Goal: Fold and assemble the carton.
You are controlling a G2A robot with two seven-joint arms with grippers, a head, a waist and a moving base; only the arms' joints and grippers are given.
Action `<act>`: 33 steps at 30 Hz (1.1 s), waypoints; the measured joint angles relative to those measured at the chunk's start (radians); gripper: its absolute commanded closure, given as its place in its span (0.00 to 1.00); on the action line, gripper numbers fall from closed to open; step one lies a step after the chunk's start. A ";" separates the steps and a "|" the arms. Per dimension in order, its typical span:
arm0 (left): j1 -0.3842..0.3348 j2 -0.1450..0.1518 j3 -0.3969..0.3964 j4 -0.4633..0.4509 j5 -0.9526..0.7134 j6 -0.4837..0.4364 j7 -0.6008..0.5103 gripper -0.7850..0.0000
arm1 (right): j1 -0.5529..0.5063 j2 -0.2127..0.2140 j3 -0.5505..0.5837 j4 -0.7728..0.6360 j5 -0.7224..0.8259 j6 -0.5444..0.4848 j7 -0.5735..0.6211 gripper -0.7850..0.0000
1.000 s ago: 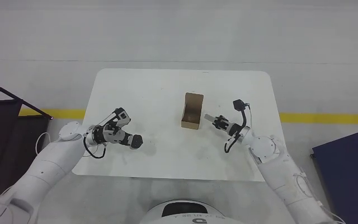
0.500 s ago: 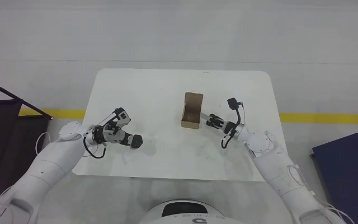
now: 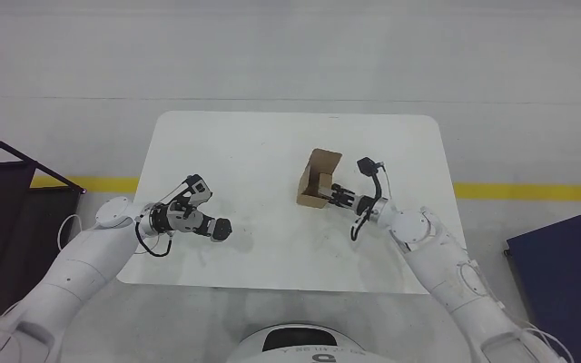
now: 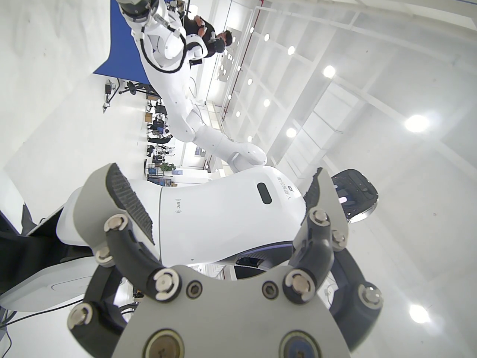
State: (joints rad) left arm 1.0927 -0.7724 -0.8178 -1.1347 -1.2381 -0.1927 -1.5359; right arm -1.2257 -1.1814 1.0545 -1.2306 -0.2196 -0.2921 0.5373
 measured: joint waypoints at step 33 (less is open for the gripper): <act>0.000 0.000 0.000 0.000 0.000 0.000 0.000 0.00 | 0.082 -0.026 -0.165 -0.224 -0.522 0.451 0.114 1.00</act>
State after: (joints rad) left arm 1.0927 -0.7724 -0.8178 -1.1347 -1.2381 -0.1927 -1.5359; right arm -1.1439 -1.2077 0.8891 -1.4542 -0.7421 0.1590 0.6515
